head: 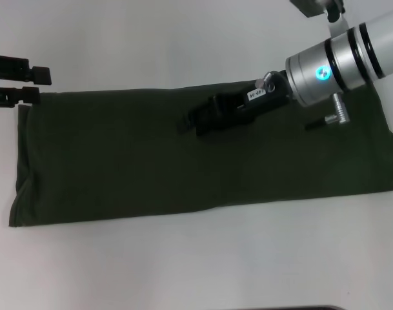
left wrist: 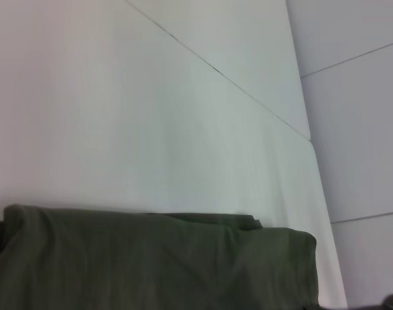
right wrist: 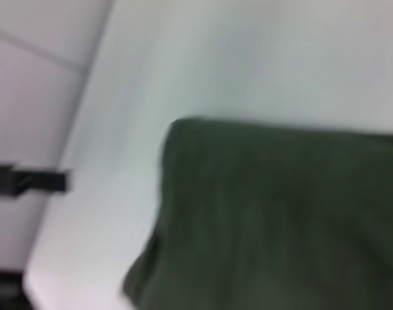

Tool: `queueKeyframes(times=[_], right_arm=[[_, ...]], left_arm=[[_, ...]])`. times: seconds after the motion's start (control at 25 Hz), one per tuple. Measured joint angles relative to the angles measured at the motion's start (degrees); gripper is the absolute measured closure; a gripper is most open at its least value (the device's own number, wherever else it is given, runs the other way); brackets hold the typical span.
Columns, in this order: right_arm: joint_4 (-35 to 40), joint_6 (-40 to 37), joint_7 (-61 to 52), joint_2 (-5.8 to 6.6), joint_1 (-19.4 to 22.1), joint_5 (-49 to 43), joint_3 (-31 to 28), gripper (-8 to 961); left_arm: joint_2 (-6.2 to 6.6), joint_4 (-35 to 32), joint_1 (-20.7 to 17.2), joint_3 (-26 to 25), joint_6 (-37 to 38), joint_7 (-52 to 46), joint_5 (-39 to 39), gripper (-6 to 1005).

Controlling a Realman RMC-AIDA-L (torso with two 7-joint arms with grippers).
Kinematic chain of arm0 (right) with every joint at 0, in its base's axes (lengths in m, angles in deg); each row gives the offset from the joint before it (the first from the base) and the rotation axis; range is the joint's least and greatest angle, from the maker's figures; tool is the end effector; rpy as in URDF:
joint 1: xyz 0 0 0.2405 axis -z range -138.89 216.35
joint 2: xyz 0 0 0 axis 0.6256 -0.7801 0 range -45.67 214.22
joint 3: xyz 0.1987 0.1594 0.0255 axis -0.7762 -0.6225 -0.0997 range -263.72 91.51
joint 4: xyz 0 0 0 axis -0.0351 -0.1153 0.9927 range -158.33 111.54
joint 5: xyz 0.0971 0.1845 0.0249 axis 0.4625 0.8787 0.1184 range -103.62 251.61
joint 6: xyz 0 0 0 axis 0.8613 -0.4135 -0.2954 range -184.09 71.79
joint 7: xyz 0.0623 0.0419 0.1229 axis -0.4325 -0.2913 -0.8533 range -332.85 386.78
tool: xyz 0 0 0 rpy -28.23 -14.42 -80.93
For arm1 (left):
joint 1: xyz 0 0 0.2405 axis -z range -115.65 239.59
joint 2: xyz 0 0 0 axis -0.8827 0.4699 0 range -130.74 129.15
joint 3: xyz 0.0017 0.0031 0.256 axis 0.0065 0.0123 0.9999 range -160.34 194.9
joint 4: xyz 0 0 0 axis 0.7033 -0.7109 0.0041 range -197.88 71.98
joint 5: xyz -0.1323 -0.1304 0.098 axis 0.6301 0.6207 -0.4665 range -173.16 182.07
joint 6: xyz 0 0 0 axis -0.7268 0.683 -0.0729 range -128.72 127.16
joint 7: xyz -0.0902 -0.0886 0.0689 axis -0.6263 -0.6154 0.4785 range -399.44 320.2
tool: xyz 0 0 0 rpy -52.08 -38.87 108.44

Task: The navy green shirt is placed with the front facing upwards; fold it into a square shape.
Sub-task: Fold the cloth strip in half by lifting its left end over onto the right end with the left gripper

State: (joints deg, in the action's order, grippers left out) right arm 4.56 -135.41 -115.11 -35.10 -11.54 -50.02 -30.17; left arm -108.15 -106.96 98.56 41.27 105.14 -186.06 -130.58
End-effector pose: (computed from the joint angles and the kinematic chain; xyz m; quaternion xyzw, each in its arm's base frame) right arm 0.1798 0.3725 -0.0705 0.8165 -0.5727 -0.0661 0.0310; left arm -0.2785 0.3422 0.1112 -0.7246 -0.6666 -0.1722 0.0304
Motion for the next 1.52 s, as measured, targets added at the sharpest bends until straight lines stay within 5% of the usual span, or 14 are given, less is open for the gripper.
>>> queueKeyframes(times=[0.56,1.24,1.52], right_arm=[[-6.27,8.44,0.6,-1.1,-0.83,1.21,5.57,332],[-1.93,5.34,0.82,-0.47,0.54,7.68,5.97,332],[-4.4,8.22,0.09,-0.85,-0.31,7.67,10.47,331]], left_arm=[[-0.41,0.38,0.05,0.0,-0.55,0.04,0.63,447],[-0.71,0.41,-0.07,0.0,-0.59,0.28,0.84,446],[-0.74,0.42,-0.47,0.0,-0.66,0.37,1.54,445]])
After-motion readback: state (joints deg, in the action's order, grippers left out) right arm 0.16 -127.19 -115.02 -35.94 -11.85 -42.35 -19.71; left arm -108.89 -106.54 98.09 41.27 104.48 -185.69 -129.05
